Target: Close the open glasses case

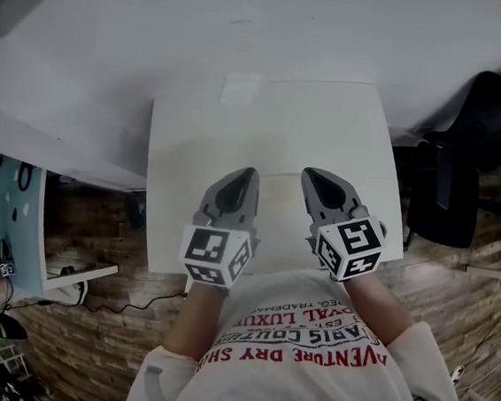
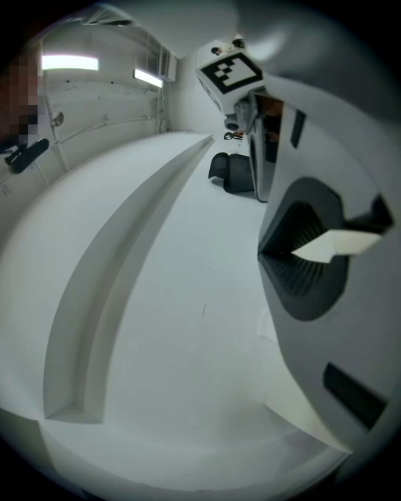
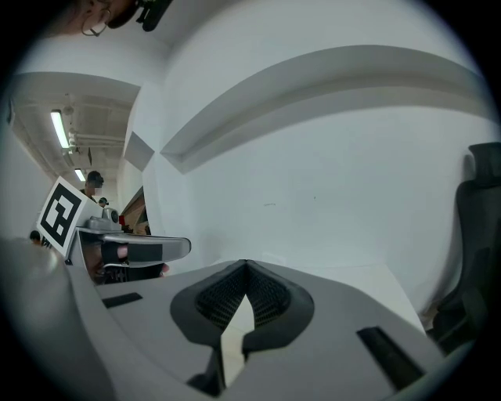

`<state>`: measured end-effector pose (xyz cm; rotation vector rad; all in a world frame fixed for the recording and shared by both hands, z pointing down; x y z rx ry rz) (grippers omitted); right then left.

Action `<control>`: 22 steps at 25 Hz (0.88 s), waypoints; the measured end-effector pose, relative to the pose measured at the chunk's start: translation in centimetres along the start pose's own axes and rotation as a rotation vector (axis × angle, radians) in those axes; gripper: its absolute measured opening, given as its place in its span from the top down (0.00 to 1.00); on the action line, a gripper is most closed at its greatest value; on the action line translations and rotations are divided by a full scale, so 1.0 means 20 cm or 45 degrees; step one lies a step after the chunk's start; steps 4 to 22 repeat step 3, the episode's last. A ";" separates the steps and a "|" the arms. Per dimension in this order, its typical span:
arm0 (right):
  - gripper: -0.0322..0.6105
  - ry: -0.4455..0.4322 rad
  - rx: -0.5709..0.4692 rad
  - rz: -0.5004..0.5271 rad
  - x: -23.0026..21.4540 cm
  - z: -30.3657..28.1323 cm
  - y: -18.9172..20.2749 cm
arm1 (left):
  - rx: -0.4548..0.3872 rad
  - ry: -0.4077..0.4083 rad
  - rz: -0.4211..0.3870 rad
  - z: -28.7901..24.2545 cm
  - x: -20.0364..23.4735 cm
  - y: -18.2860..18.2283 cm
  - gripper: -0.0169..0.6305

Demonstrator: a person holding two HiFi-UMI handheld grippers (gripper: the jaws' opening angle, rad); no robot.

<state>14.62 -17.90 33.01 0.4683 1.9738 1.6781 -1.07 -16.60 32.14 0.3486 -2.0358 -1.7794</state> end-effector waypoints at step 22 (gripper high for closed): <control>0.93 0.001 0.004 0.006 0.00 0.01 0.01 | 0.003 0.001 -0.006 0.01 -0.01 0.01 0.98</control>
Point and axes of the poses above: the fingertips, and each gripper's own axes: z backward along the fingers, x to its left, y out of its underside, the point moved 6 cm from there along z, backward along the fingers, and after that the axes turned 9 degrees about -x, right-handed, at the moved point
